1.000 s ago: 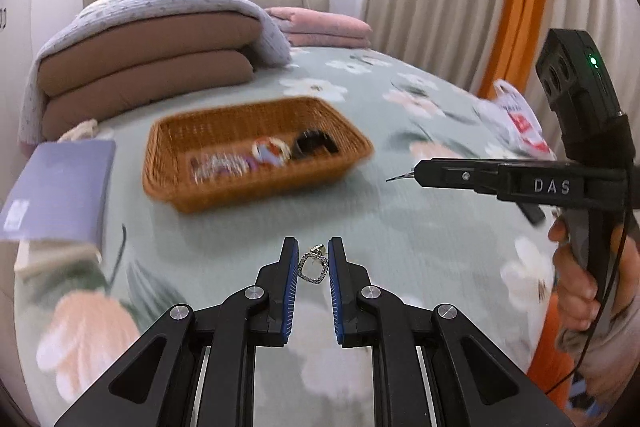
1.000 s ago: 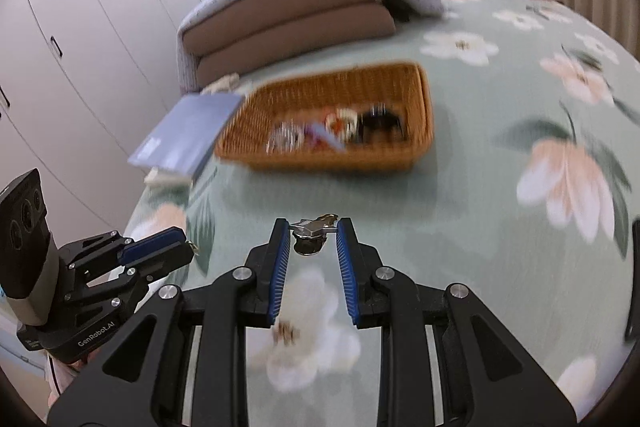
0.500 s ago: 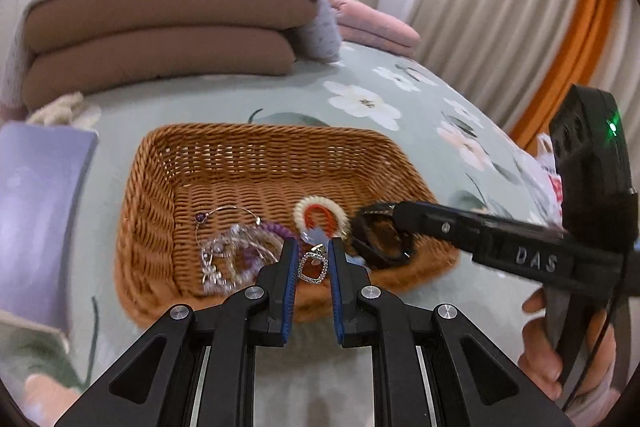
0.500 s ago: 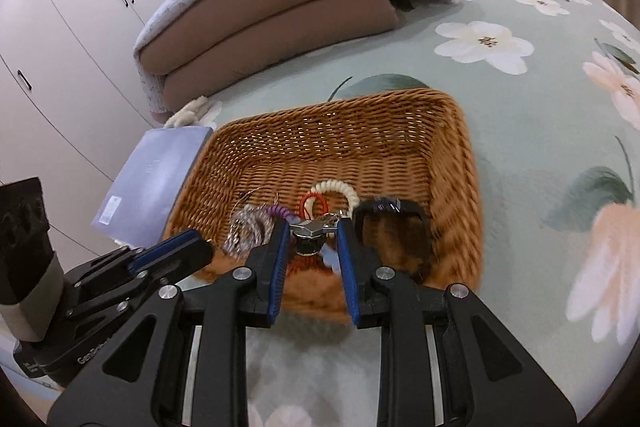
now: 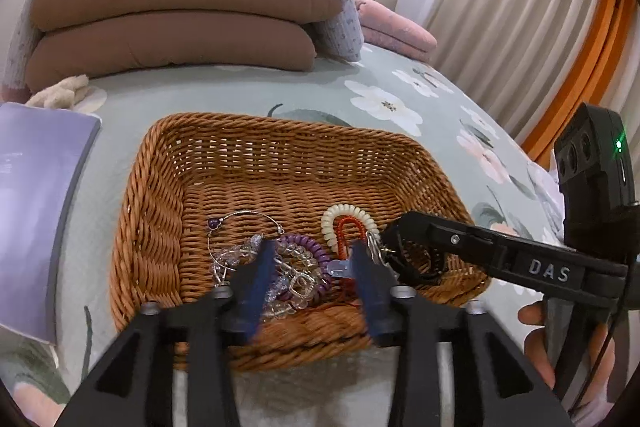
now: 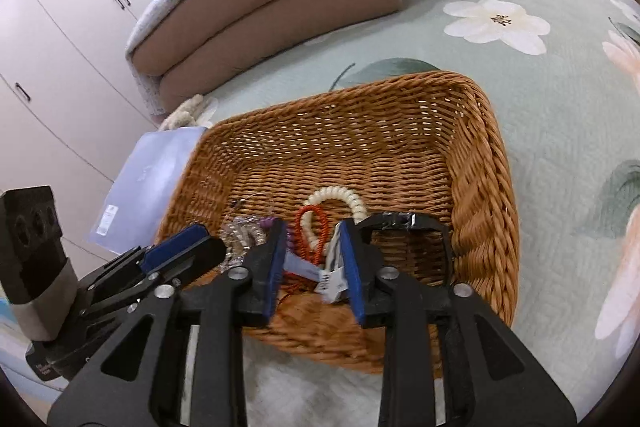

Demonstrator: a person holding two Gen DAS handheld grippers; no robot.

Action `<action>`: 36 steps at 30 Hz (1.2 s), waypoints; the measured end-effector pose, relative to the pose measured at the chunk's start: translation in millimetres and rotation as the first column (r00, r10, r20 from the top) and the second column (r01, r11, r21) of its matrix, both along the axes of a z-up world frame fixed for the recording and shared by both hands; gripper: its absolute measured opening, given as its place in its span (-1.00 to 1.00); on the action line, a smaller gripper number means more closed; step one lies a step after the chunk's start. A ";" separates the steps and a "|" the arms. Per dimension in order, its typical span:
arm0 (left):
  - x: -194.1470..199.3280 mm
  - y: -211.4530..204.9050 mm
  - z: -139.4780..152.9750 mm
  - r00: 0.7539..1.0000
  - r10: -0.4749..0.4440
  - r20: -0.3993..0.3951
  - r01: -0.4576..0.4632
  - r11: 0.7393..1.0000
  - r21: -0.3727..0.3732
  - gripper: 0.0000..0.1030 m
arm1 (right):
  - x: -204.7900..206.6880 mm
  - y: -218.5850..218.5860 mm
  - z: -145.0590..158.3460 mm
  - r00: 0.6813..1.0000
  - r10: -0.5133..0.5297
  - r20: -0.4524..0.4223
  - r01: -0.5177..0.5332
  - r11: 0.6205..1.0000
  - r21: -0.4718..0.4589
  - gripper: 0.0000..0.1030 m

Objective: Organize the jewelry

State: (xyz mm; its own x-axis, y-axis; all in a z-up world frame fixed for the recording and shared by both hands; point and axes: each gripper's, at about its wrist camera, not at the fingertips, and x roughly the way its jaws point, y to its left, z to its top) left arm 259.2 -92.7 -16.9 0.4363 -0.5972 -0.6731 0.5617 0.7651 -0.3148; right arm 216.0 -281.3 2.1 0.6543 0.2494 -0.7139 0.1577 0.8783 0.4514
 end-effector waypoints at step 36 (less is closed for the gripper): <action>-267.5 97.0 27.8 0.908 0.217 0.357 -0.216 0.975 -0.043 0.45 | -300.9 80.6 27.2 0.938 -0.035 0.344 0.178 0.902 -0.393 0.99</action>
State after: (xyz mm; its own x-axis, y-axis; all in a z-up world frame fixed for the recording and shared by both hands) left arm -8.3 4.3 11.0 0.7662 -0.4619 -0.4468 0.4574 0.8803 -0.1256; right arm -84.9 -200.7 29.3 0.8702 -0.1045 -0.4814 0.1701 0.9809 0.0945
